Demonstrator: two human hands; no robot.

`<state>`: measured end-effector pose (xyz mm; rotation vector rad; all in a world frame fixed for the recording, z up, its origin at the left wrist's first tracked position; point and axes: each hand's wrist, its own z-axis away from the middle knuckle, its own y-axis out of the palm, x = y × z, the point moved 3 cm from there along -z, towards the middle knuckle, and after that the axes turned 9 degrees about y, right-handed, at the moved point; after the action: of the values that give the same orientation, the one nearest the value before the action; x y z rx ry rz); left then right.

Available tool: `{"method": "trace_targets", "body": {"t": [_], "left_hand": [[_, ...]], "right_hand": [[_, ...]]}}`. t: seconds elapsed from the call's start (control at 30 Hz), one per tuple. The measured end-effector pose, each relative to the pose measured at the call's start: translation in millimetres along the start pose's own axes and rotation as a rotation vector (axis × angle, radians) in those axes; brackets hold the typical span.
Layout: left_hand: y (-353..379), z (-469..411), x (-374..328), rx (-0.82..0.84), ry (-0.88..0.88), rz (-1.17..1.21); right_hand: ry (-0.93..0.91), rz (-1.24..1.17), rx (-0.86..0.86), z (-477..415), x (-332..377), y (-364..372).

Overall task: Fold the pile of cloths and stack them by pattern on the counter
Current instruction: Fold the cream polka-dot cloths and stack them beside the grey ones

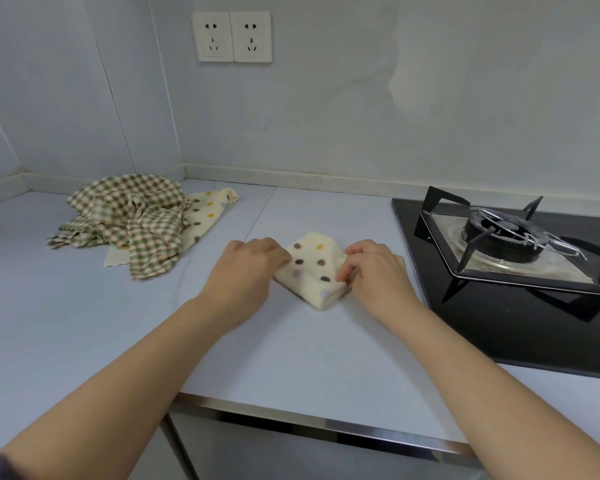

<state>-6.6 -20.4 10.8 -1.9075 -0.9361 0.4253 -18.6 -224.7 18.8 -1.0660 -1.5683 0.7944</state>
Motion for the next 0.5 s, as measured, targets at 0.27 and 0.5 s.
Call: {"method": "trace_targets", "body": {"t": [0.27,0.5], "left_hand": [[0,-1,-30,0.155,0.159,0.229],[5,7,-12,0.091,-0.147,0.463]], "right_hand": [[-0.013,-0.094,0.025,-1,-4,-8],[-0.058,-0.069,0.317,5,-9,6]]}}
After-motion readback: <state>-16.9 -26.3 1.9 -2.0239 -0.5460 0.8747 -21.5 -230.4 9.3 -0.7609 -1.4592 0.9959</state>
